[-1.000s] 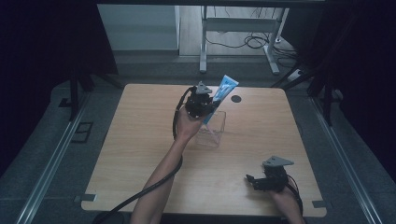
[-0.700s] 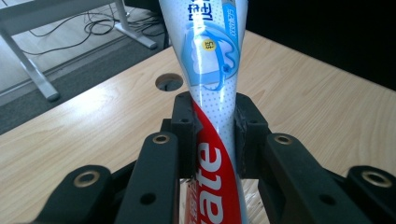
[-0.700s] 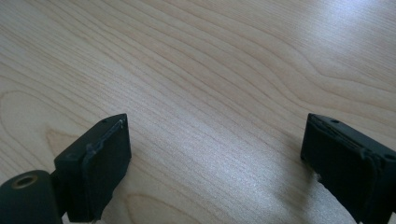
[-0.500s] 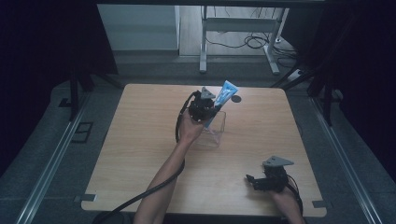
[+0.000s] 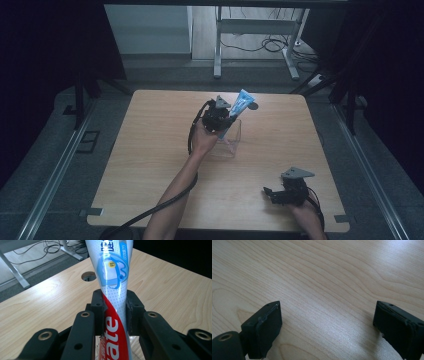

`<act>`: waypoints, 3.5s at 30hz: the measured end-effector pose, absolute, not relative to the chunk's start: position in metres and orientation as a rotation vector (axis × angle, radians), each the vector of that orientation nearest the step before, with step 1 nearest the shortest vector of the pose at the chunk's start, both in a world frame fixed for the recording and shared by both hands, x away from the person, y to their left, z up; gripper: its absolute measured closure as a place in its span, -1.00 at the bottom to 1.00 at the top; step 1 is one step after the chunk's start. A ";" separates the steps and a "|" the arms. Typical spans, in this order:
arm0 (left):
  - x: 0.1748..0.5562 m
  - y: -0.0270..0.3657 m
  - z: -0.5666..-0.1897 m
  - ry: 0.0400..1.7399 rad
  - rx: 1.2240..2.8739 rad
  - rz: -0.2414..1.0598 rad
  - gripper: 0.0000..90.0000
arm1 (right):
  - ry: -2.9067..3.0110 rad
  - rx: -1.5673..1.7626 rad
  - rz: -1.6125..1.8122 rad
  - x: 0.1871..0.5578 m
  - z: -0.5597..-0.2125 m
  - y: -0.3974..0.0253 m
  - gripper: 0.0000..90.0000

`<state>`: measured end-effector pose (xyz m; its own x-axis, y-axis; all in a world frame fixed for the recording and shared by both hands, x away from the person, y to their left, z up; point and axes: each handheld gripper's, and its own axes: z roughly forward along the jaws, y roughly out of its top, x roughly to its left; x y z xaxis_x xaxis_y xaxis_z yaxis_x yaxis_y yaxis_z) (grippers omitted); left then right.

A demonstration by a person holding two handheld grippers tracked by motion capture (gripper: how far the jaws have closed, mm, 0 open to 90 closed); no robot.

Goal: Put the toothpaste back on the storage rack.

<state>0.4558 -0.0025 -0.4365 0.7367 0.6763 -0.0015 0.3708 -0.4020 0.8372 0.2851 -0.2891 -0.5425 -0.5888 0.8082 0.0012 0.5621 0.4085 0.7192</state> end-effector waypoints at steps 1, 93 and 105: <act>0.456 -0.003 -0.437 0.791 2.032 0.423 0.61 | 2.322 1.183 0.986 0.285 -0.542 -0.289 -0.82; 0.439 0.002 -0.448 0.842 2.195 0.339 -0.33 | 2.323 1.180 0.986 0.285 -0.543 -0.289 -0.82; 0.433 0.005 -0.440 0.826 2.156 0.325 -0.55 | 2.323 1.182 0.985 0.285 -0.542 -0.289 -0.82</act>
<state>0.4330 0.0045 -0.4402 0.7552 0.6544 -0.0390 0.4525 -0.4772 0.7533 0.2851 -0.2891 -0.5425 -0.5887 0.8083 0.0004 0.5621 0.4091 0.7188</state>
